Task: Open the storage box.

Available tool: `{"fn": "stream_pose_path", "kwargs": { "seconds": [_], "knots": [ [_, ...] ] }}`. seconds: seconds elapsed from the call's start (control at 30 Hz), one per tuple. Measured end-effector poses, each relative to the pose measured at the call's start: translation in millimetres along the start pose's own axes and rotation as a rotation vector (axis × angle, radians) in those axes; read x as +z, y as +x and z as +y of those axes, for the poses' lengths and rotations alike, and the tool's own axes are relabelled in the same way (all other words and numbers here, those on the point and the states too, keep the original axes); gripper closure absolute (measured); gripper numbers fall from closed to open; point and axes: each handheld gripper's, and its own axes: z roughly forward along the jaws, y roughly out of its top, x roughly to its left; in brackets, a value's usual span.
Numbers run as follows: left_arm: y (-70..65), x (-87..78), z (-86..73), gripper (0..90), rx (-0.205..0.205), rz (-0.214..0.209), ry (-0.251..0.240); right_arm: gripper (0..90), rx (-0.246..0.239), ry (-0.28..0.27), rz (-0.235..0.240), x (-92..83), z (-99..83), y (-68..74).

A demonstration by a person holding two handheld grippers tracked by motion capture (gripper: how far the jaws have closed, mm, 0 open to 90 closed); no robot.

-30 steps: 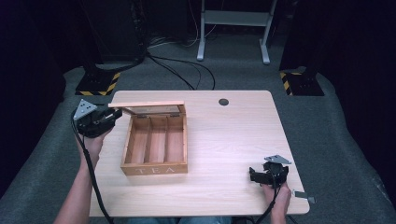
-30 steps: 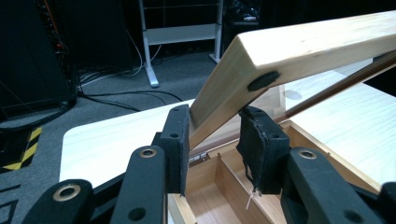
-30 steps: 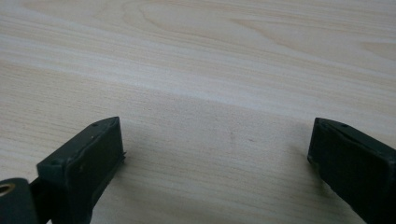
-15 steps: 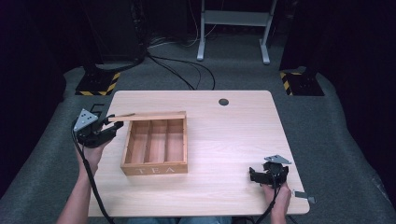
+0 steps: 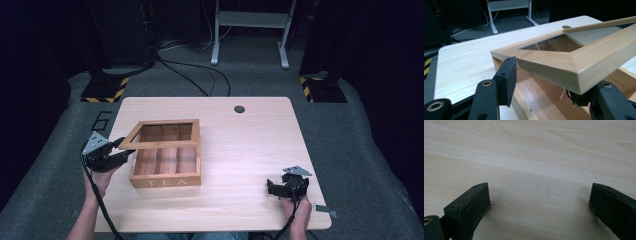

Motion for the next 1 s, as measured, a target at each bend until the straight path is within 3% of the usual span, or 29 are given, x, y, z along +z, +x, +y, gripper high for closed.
{"fn": "stream_pose_path", "kwargs": {
  "seconds": [0.3,0.47,1.0],
  "knots": [
    [-0.6,1.7,-27.4,40.0,-0.031,-0.043,0.009,2.9,0.000,0.000,0.000,0.0,0.0,0.0],
    [-2.1,5.9,-40.9,37.4,-0.046,-0.064,0.048,2.9,0.000,0.000,0.000,0.0,0.0,0.0],
    [-6.4,12.4,-67.3,32.0,-0.090,-0.059,0.099,3.2,0.003,-0.004,-0.003,0.2,-0.1,-0.1]
  ]
}}
